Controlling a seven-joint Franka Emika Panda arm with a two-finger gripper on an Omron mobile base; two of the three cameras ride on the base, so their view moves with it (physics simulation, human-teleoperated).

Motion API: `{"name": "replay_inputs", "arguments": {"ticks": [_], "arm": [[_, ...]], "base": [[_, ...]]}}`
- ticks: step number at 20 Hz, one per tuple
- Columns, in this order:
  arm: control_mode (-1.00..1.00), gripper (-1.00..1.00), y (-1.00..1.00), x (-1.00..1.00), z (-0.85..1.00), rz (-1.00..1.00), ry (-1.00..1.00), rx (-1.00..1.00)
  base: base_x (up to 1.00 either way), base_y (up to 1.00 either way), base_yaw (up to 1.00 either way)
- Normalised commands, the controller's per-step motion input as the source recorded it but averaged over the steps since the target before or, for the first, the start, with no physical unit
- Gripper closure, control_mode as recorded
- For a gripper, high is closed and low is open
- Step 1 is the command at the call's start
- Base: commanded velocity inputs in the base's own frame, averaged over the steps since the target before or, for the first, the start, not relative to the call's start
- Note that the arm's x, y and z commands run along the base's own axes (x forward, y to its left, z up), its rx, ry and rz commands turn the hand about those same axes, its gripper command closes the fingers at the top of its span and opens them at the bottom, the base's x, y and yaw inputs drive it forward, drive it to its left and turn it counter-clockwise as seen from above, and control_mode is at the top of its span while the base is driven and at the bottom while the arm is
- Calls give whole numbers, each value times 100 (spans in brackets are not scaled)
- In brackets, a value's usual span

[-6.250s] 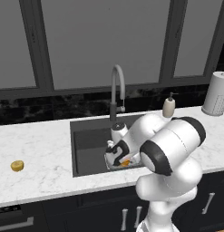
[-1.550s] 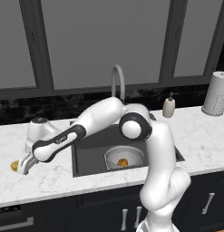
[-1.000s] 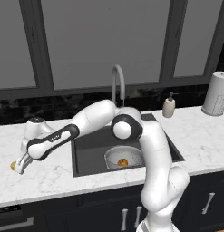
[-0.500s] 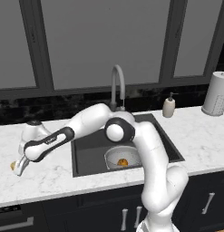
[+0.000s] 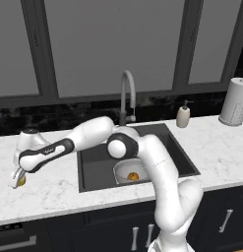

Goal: Put the colander in the sink, put the kiwi, tangerine, peach in the colander, and turn on the sink faucet and pour water over the colander.

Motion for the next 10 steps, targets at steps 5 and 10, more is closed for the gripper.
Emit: {"name": "replay_inputs", "arguments": {"ticks": [5, 10], "arm": [[-100, 100, 2, -11, -18, 1, 0, 0], [-100, 100, -57, -34, -9, 0, -1, -2]], "base": [[0, 0, 0], [0, 0, 0]]}}
